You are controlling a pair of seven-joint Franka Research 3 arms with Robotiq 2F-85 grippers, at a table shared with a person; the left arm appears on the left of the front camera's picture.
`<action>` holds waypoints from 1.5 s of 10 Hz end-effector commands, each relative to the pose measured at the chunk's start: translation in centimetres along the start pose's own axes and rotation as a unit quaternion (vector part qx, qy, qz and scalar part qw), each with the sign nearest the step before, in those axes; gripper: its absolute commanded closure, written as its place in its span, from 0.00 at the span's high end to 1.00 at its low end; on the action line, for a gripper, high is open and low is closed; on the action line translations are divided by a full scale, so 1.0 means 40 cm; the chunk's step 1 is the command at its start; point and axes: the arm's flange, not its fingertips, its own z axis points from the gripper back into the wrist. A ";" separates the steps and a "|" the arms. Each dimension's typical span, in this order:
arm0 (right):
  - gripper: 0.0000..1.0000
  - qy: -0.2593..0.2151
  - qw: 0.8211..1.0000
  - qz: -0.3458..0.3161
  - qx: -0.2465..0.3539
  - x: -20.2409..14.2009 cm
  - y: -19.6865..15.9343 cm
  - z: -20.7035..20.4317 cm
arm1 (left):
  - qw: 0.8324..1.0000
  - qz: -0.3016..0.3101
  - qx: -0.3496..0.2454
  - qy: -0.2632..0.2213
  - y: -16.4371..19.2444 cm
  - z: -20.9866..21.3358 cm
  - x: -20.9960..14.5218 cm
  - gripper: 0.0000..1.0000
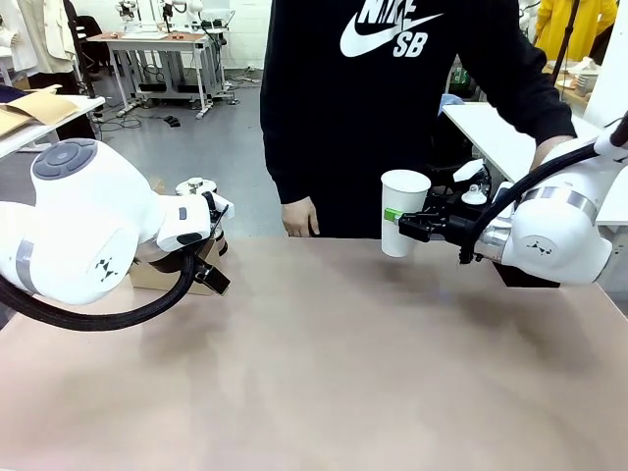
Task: Pour a drink into a cup and package it in a carrier.
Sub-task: When a person places the Paper Cup Lid on the 600 ml Paper Cup , lift the 600 ml Paper Cup.
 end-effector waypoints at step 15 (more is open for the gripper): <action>0.80 0.001 1.000 0.001 -0.008 0.013 0.005 -0.006 | 1.000 0.001 0.000 0.000 0.001 0.001 -0.001 1.00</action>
